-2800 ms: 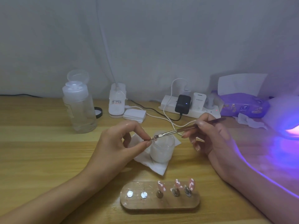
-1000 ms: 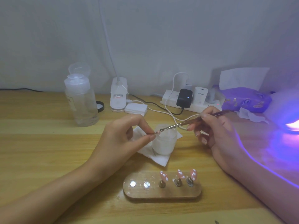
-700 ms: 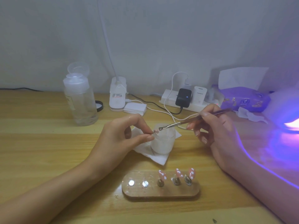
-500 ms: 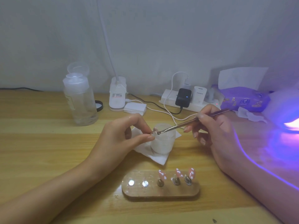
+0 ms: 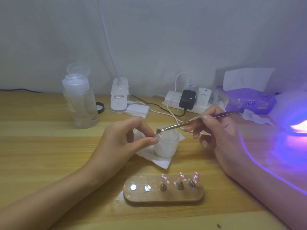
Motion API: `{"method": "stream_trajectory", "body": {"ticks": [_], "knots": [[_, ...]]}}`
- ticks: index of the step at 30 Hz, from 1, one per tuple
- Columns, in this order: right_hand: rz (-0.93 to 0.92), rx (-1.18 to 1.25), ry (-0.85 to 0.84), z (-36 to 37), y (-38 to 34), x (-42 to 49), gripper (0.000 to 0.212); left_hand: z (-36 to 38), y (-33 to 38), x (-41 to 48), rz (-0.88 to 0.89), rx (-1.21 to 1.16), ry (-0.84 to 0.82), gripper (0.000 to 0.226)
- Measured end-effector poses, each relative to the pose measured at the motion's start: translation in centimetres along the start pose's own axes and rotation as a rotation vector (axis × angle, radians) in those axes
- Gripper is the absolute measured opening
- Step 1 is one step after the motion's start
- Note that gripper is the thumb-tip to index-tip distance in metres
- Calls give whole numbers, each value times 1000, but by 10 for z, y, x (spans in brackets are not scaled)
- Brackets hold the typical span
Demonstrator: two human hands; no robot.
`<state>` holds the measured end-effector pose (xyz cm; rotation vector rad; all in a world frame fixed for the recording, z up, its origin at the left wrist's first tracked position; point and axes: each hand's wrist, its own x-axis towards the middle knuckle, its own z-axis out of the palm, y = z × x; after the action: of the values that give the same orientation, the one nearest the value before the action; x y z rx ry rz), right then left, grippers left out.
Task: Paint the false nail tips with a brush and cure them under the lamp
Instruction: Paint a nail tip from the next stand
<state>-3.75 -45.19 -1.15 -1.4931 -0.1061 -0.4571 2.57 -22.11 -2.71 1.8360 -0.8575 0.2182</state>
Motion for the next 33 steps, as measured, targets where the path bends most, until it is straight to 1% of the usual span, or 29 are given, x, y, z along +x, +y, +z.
{"method": "stream_trajectory", "body": {"ticks": [4,7,9,13,16,18,21,23,26,28,31,33], "knots": [[22,-28,66,-1,0,1,15,-1,0,0,-2,7,2,14],[-13,13,34,0,-1,0,18,-1,0,0,-3,0,-1,13],[-12,-15,5,1,-1,-1,16,-1,0,0,-7,-5,-1,13],[-4,-34,62,1,-1,0,16,-1,2,0,-4,-16,-4,14],[-36,12,32,1,-2,-1,18,0,3,0,-2,-17,-3,13],[-24,-18,8,2,-2,-1,16,0,2,0,-8,-18,-4,14],[1,-58,54,2,-1,0,15,-1,3,-1,-20,-18,-5,15],[3,-21,77,1,-2,0,15,-1,3,-1,-21,-20,-4,14],[1,22,30,1,-2,-1,19,0,3,-1,-20,-20,-2,14],[15,-8,7,2,-2,-2,16,0,3,-1,-22,-18,0,15],[29,-24,58,1,-2,0,15,-1,3,-1,-20,-11,-3,15],[11,3,66,0,-2,0,19,-1,4,-1,-20,-6,-9,15]]}}
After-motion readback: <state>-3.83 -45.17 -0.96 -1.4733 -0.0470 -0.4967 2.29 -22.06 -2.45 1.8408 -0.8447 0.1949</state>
